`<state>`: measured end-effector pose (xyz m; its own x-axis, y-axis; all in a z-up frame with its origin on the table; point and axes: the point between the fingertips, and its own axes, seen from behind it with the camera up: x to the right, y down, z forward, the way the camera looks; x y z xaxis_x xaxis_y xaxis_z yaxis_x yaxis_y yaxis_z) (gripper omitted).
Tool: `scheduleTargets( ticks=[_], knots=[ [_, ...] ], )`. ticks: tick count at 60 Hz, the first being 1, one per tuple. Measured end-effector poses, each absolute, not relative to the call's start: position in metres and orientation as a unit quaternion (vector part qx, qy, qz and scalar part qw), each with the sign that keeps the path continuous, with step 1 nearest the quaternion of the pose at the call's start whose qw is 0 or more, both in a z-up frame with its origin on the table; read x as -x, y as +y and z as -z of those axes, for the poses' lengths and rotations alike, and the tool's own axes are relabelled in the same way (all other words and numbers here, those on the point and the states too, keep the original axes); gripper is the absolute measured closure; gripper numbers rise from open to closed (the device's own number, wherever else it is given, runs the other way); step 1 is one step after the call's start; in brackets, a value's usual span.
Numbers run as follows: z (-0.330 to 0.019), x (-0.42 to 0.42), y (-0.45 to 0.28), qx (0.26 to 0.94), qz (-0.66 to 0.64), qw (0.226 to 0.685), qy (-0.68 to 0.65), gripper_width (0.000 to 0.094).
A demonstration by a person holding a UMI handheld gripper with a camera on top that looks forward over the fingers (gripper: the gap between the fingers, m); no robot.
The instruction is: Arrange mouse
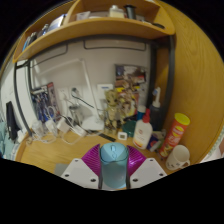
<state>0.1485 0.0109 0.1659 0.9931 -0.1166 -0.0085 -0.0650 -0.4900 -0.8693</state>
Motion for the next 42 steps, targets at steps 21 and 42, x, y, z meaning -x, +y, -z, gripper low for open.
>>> scheduleTargets(
  ticks=[21, 42],
  knots=[
    [-0.121, -0.023, 0.026, 0.886, 0.0, 0.462, 0.022, 0.0626],
    [0.014, -0.018, -0.028, 0.934, 0.007, 0.356, 0.041, 0.0619]
  ],
)
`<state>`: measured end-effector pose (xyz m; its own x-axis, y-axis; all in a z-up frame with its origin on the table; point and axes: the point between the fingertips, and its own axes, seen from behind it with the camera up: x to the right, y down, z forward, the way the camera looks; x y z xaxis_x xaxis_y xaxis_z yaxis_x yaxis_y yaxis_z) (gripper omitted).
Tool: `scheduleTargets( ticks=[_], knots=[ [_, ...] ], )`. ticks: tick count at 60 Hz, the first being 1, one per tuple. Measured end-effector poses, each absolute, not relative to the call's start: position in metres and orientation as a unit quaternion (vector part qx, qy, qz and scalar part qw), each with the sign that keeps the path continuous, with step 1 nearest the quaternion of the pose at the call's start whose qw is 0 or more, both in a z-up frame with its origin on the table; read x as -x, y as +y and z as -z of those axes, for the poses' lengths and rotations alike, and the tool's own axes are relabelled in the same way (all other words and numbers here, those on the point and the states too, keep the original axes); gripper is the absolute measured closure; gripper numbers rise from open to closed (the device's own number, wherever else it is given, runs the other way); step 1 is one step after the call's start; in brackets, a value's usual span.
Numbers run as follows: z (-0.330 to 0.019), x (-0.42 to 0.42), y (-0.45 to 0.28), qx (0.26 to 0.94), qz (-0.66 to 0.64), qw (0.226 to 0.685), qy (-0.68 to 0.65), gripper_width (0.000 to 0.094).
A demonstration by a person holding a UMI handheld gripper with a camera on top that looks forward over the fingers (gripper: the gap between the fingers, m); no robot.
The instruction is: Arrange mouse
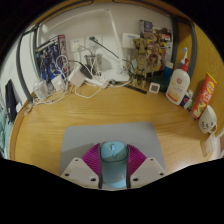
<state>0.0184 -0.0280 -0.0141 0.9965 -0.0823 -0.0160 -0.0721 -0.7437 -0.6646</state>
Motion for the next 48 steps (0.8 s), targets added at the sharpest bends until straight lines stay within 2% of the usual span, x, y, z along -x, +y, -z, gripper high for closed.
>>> scheduleTargets(
  ticks=[2, 12, 22, 24, 27, 30, 37, 48],
  knots=[
    [0.014, -0.019, -0.025, 0.928, 0.011, 0.37, 0.034, 0.0623],
    [0.015, -0.021, -0.027, 0.93, 0.026, 0.364, 0.037, 0.0563],
    [0.016, -0.02, -0.027, 0.933, 0.016, 0.356, 0.056, 0.0416],
    [0.016, -0.018, -0.028, 0.936, 0.013, 0.346, 0.058, 0.0367],
    [0.012, -0.019, -0.032, 0.941, 0.014, 0.331, 0.061, 0.0212],
    [-0.001, -0.019, -0.03, 0.939, 0.016, 0.337, 0.06, 0.0057],
    [-0.054, -0.012, -0.021, 0.927, 0.014, 0.371, 0.048, 0.0079],
    [-0.159, -0.003, -0.014, 0.901, 0.023, 0.432, 0.039, 0.0078]
  ],
)
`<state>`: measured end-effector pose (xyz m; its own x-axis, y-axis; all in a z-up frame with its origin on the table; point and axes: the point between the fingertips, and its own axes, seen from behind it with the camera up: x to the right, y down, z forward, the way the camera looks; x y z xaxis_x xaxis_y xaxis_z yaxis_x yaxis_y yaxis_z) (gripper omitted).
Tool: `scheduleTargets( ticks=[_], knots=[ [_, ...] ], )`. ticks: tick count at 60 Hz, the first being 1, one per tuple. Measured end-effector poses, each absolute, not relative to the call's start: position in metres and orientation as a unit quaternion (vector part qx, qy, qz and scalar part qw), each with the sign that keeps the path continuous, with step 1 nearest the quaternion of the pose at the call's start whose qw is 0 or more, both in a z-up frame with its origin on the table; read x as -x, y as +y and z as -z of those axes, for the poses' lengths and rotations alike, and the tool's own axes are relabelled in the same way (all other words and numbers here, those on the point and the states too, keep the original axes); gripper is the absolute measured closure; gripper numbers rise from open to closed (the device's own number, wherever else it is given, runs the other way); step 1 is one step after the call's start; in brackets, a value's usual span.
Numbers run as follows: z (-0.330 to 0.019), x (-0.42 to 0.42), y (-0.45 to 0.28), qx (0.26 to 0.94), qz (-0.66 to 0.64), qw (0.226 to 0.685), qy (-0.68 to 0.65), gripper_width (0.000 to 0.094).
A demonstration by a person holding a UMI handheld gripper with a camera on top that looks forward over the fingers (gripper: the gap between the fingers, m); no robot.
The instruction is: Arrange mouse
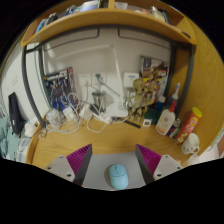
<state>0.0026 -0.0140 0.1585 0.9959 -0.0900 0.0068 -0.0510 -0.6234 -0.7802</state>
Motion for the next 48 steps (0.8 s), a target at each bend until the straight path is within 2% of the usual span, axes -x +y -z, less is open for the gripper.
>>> scheduleTargets(
  ticks=[9, 19, 28, 48],
  knots=[
    [-0.213, 0.012, -0.029, 0.891, 0.027, 0.451, 0.044, 0.0081],
    [-0.24, 0.039, -0.052, 0.892, 0.007, 0.45, 0.03, 0.0074],
    [-0.248, 0.047, -0.07, 0.895, -0.006, 0.444, 0.035, 0.007],
    [-0.244, 0.027, -0.089, 0.898, 0.022, 0.434, 0.06, 0.0073]
  ],
)
